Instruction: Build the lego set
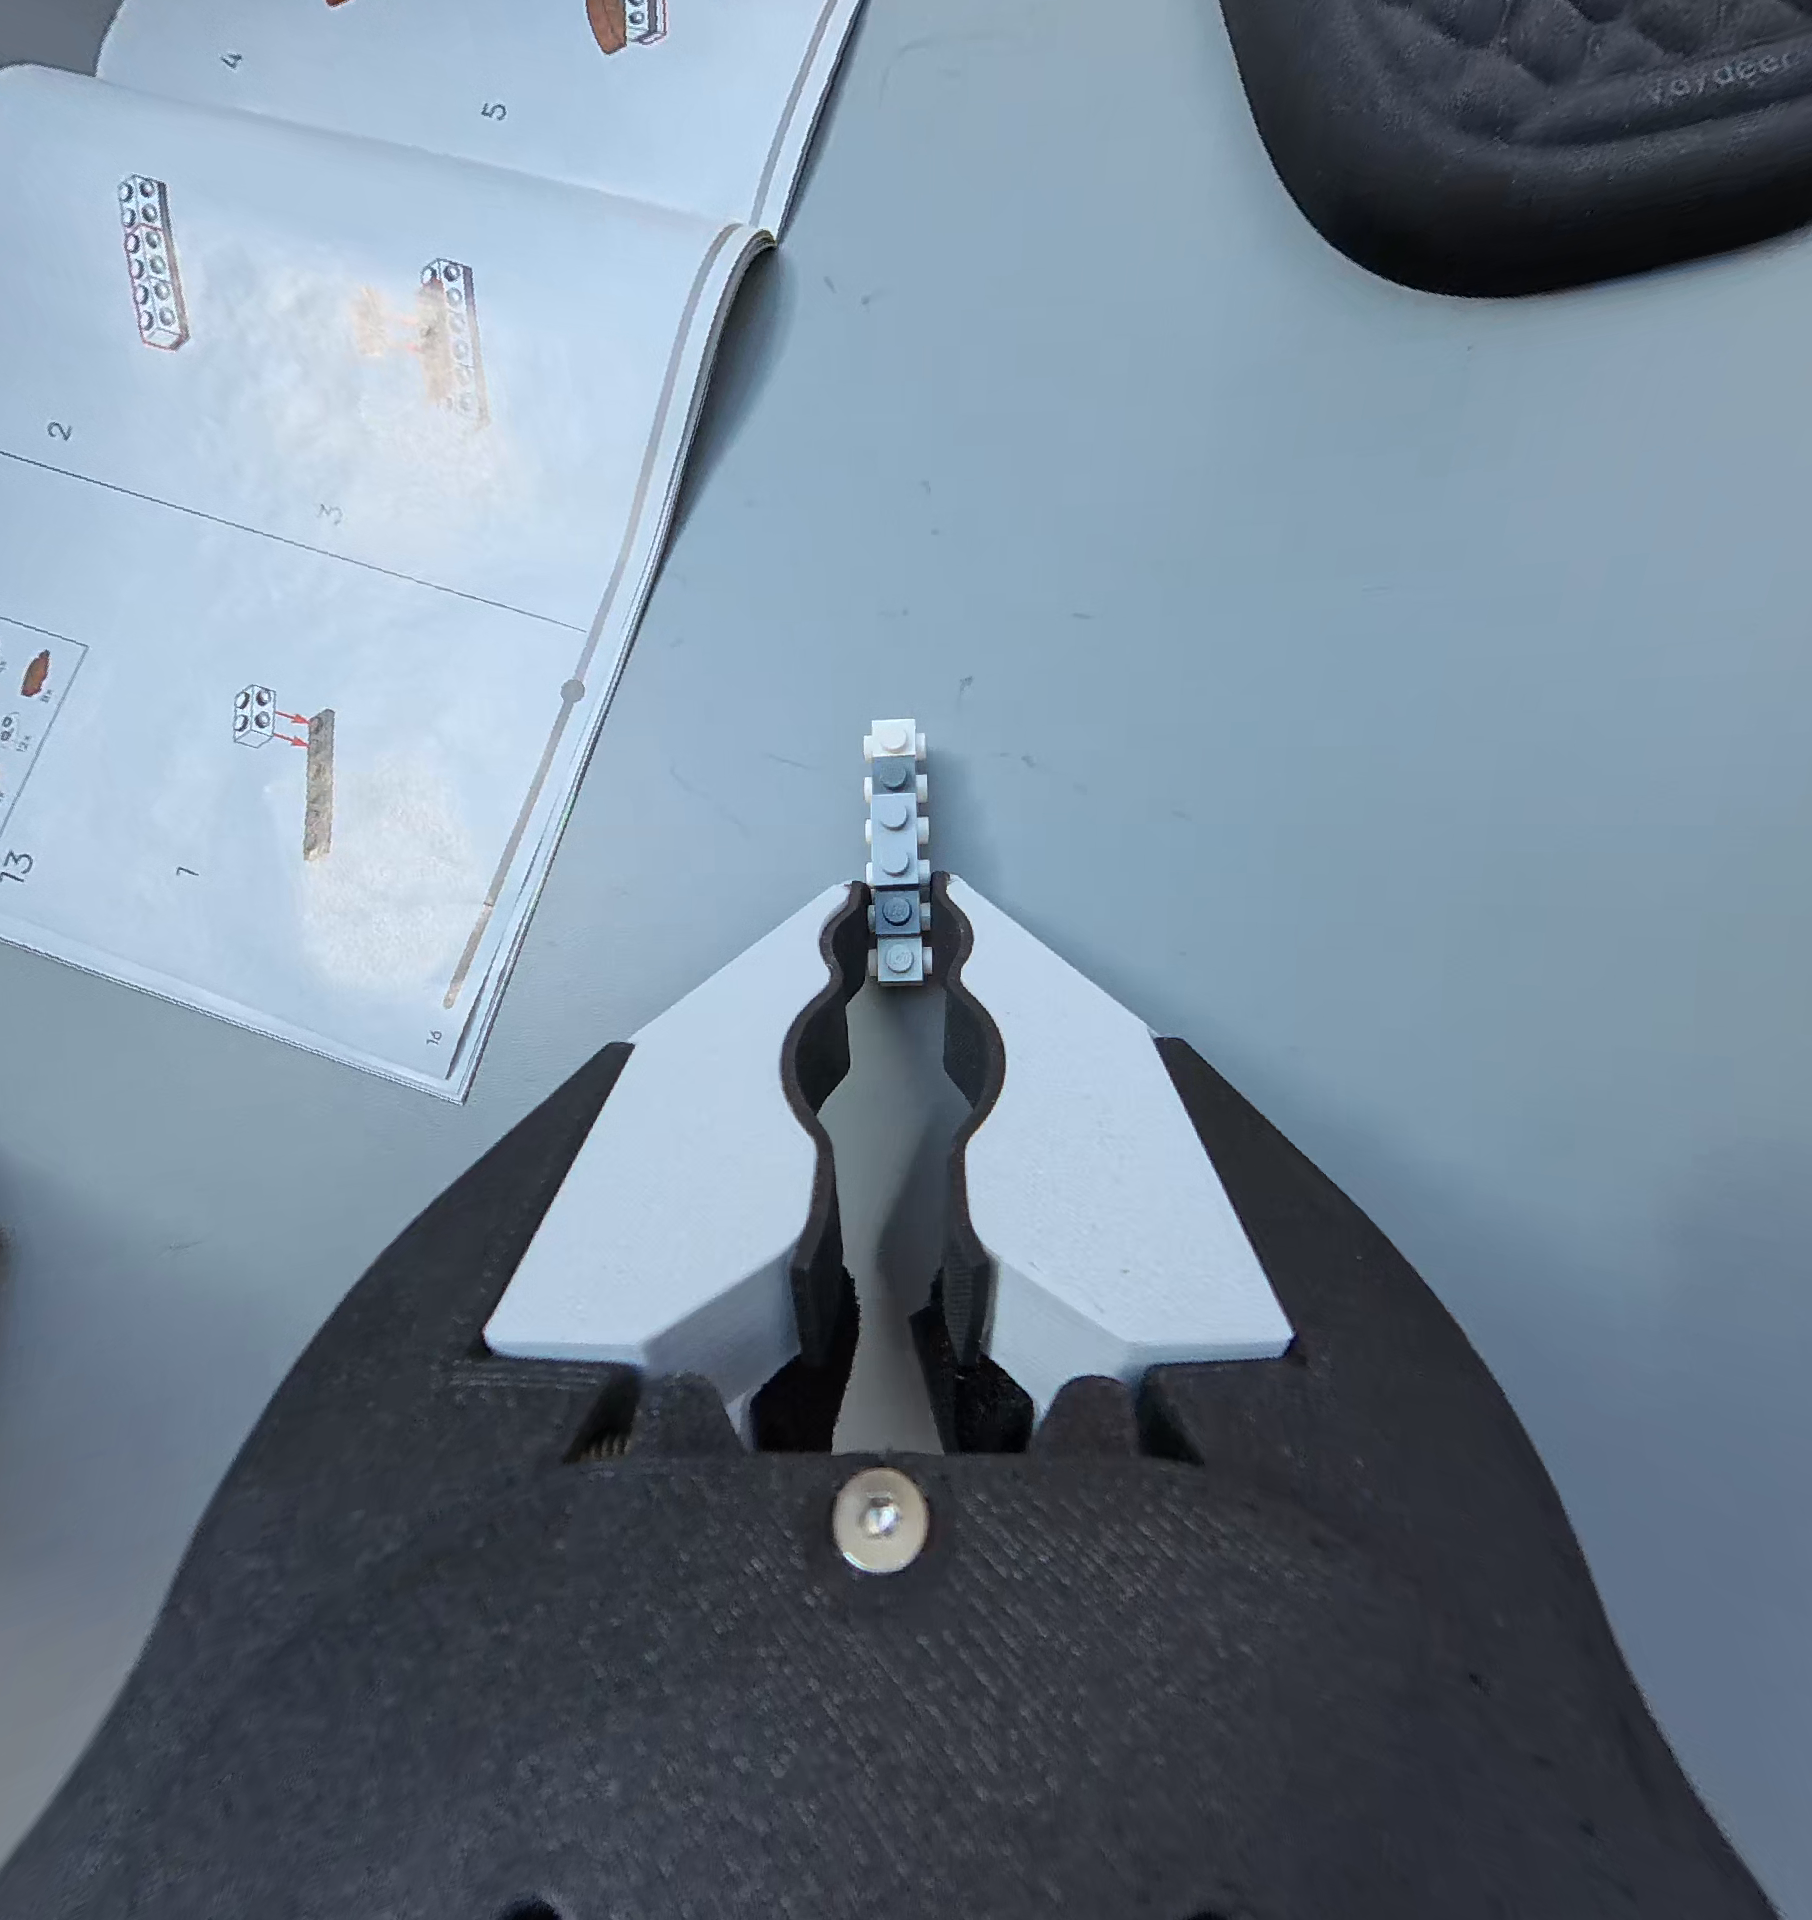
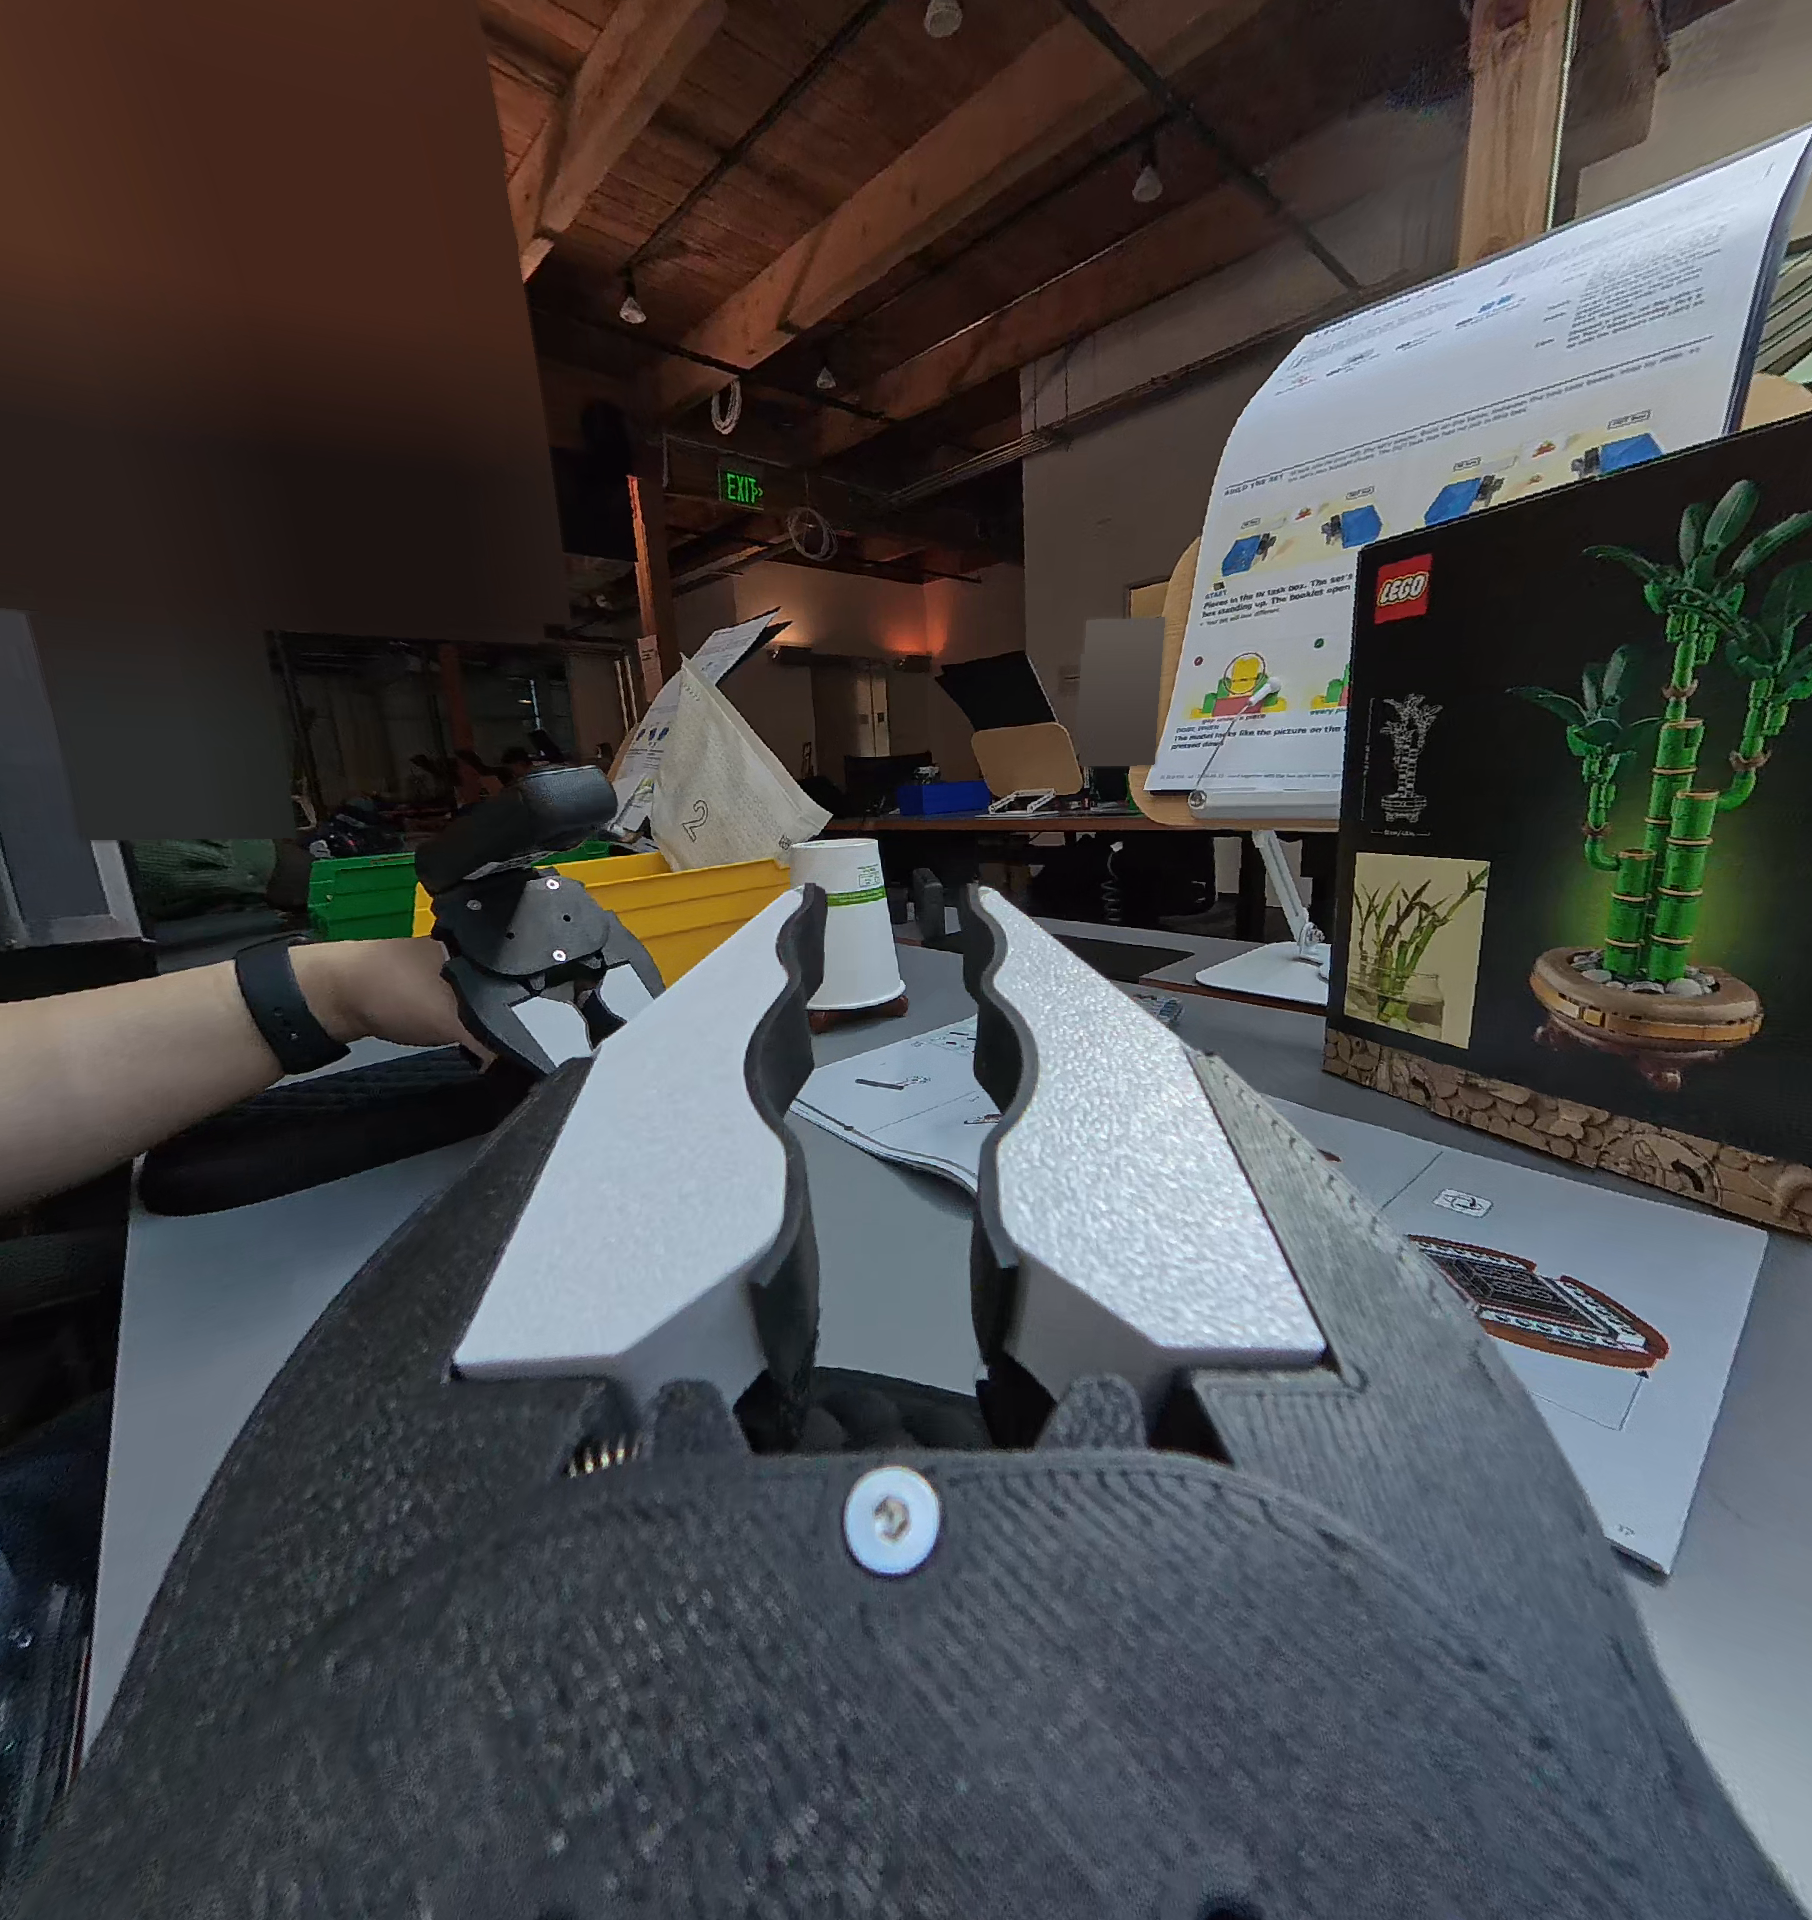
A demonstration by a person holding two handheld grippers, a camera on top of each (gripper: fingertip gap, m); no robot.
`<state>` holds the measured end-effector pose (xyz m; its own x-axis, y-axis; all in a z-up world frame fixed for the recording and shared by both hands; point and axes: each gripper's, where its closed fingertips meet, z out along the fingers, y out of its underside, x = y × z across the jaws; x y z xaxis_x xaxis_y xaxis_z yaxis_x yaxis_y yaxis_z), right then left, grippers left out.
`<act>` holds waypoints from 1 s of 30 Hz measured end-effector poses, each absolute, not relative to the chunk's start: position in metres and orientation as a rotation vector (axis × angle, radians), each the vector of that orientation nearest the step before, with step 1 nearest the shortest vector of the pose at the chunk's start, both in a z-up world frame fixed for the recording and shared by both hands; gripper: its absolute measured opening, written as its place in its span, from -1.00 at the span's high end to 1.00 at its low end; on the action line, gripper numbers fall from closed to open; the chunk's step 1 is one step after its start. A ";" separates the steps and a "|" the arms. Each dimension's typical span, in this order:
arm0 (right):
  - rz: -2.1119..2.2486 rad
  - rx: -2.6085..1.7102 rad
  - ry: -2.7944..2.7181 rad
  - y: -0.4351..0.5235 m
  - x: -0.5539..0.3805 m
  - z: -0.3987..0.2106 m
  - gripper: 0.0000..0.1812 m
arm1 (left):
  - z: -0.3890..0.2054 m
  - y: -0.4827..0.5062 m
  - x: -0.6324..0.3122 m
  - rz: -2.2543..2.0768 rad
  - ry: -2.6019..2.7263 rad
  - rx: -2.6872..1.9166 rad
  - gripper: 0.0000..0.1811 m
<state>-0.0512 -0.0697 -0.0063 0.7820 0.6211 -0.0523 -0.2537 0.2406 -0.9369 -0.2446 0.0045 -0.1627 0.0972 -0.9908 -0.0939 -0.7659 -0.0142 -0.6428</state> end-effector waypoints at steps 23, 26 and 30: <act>0.503 -1.151 -0.288 -0.071 -0.034 -0.001 0.77 | -0.073 0.019 -0.288 -0.761 1.162 -1.680 0.65; 0.445 -1.148 -0.244 -0.069 -0.025 0.000 0.77 | -0.041 0.038 -0.341 -0.664 0.931 -1.631 0.63; 0.396 -1.163 -0.192 -0.064 -0.015 -0.002 0.76 | -0.015 0.067 -0.445 -0.332 0.649 -1.632 0.62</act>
